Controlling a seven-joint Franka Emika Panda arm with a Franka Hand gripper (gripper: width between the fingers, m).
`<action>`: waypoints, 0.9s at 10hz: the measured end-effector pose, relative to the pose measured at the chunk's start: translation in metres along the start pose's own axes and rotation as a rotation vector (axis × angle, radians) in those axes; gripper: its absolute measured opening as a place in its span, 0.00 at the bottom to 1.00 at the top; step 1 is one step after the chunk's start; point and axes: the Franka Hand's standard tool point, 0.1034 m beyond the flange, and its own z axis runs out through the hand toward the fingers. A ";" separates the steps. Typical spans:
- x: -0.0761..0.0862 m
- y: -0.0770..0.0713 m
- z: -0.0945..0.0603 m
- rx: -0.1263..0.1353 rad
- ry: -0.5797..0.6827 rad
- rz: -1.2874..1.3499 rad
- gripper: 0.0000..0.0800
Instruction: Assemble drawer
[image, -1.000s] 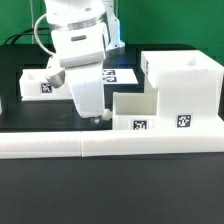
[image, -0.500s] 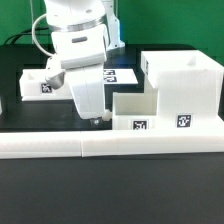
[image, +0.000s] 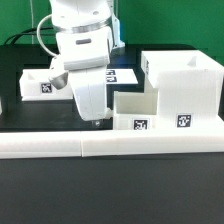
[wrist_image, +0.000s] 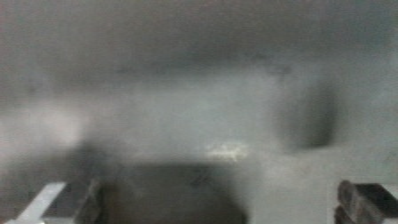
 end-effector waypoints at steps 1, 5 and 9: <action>0.001 0.000 0.000 0.001 -0.001 0.023 0.81; -0.004 -0.001 0.000 0.005 0.002 0.040 0.81; 0.001 -0.001 0.003 0.007 0.000 0.086 0.81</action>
Offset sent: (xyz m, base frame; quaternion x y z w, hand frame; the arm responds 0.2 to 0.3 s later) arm -0.0045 -0.0142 0.0071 0.0154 0.0146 -0.0058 0.9998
